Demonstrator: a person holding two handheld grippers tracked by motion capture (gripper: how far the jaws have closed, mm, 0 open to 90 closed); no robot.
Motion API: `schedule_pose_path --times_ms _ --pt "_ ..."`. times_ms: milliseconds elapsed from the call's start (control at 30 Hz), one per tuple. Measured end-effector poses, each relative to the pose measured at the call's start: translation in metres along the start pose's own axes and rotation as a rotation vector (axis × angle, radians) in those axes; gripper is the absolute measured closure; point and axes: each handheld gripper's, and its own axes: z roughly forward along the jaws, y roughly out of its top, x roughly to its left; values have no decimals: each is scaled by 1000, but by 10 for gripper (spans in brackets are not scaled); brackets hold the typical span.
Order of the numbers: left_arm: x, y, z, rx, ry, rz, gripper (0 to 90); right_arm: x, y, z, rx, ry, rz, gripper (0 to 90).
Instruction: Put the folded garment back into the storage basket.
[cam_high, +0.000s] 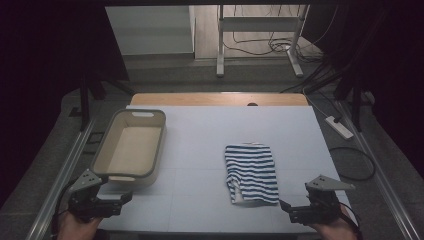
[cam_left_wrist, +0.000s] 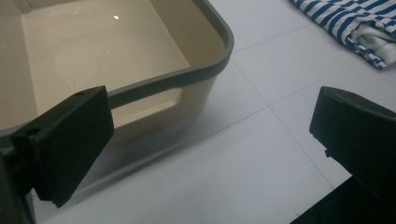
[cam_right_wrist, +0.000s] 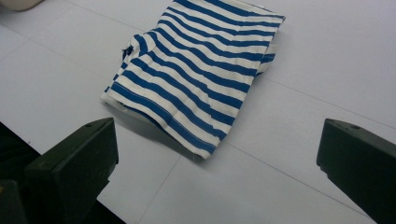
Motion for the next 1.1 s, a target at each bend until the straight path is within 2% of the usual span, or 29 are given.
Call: schedule_pose_path --times_ms 267,400,567,600,733,867,1100 --pt "1 6 3 -3 -17 7 0 0 3 2 -13 10 -17 0" --pt "2 8 6 -7 -19 19 0 2 6 3 -11 33 -35 0" --pt "2 11 11 -8 -20 36 0 1 8 6 -12 55 -29 0" --pt "2 13 14 0 -32 38 0 1 9 7 -13 61 -27 0" --pt "1 17 19 9 -33 49 0 1 11 8 -16 85 -35 0" --pt "0 23 23 4 -34 62 0 1 13 10 -16 94 -43 0" --pt "-4 36 32 -7 -60 77 0 0 15 14 -11 115 -56 0"
